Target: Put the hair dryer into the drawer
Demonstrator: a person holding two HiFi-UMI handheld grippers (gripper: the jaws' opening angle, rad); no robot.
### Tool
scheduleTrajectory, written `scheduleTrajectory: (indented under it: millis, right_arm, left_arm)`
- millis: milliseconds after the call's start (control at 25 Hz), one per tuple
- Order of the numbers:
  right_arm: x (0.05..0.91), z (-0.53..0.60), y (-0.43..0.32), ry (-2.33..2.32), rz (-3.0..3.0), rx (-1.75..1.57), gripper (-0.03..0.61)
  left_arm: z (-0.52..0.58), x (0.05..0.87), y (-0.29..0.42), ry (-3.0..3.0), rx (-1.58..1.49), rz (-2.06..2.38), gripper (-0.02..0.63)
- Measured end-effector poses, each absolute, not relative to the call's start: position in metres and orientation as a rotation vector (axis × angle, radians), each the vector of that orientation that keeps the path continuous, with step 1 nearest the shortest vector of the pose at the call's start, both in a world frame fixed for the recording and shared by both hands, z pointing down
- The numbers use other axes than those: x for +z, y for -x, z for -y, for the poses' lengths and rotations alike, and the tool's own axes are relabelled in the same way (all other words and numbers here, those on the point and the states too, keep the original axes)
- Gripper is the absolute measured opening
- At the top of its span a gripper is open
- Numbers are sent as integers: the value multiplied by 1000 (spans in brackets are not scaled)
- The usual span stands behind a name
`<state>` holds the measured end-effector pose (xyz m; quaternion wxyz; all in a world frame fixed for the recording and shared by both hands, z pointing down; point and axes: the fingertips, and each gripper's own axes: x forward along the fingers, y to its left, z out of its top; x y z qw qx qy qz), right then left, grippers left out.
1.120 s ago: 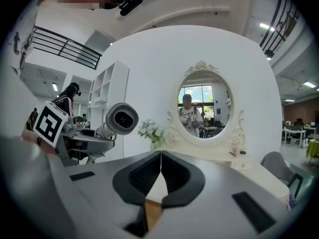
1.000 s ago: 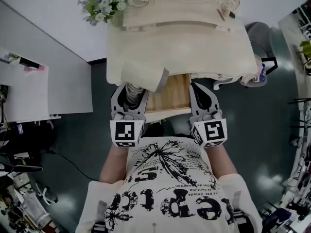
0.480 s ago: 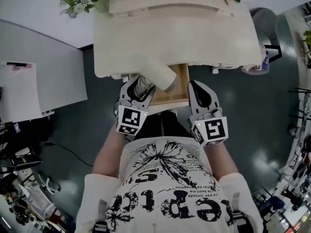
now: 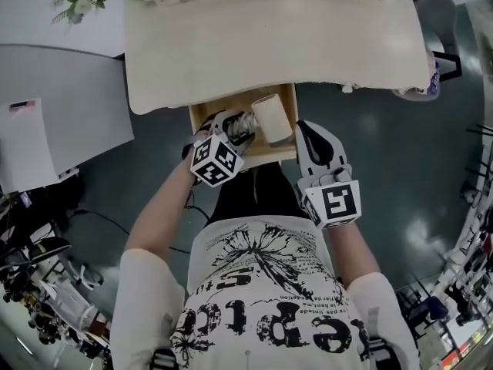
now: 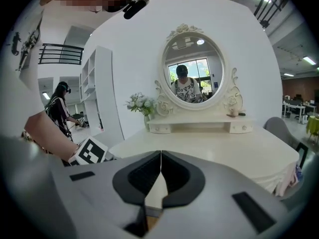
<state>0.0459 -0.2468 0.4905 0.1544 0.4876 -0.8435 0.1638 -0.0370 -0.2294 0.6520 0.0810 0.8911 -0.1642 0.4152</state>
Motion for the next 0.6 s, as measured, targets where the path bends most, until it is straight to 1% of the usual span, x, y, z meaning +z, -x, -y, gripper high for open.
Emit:
scheduleTrajectory:
  millis: [400, 600]
  right_arm:
    - [525, 250, -62, -1409, 2399, 550, 18]
    - [531, 257, -59, -1401, 2421, 564, 18]
  left_arm:
    - [223, 739, 30, -2463, 1442, 210, 256]
    - [220, 763, 33, -2428, 1547, 118, 256]
